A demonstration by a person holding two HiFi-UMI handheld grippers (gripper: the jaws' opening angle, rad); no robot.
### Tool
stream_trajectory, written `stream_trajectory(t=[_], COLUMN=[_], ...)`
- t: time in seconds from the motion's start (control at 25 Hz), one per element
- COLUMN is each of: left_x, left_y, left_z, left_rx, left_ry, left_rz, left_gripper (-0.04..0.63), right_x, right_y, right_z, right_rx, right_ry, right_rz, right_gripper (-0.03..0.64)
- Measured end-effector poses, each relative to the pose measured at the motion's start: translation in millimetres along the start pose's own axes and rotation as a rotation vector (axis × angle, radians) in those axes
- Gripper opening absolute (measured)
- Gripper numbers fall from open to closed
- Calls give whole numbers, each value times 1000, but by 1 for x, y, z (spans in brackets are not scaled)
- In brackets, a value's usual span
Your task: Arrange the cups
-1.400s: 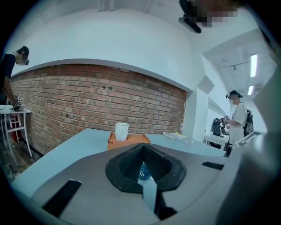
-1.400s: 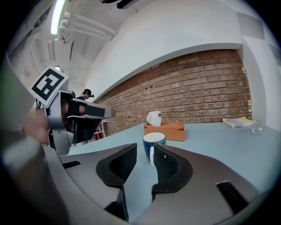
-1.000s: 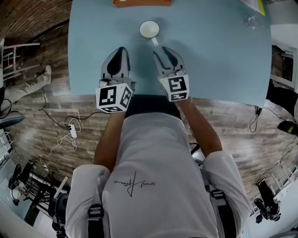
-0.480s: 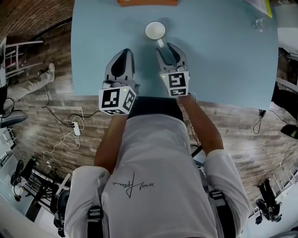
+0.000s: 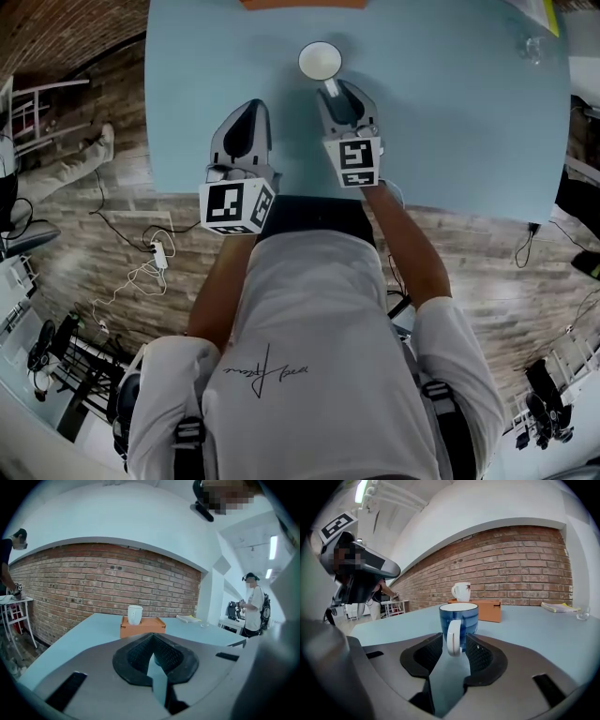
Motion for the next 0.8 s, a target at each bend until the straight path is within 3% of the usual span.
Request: stream_trajectory(t=[0.44,0.64,0.8], left_x=[-5,-2,-2], left_y=[3,5,7], left_z=[-9,-9,-16], left_rx=[17,23,-5], left_ry=[-3,-5,-17], left_rz=[-4,-14,-25], left_gripper=[9,9,9], right_x=[-8,-4,-7], right_y=[1,-1,0], right_z=[1,3,0], right_rx=[-31,-11,-1], right_ry=[20,49,52], right_rz=[-1,-5,-7], right_gripper=[141,77,69])
Point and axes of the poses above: the fingertips, and each gripper's own axes: x backward along the fingers, z to its right, y out of its underside, the point moved 9 cm from there along x, backward along the fingers, and after that the axes turned 7 degrees about y, right-handed, at the moved point
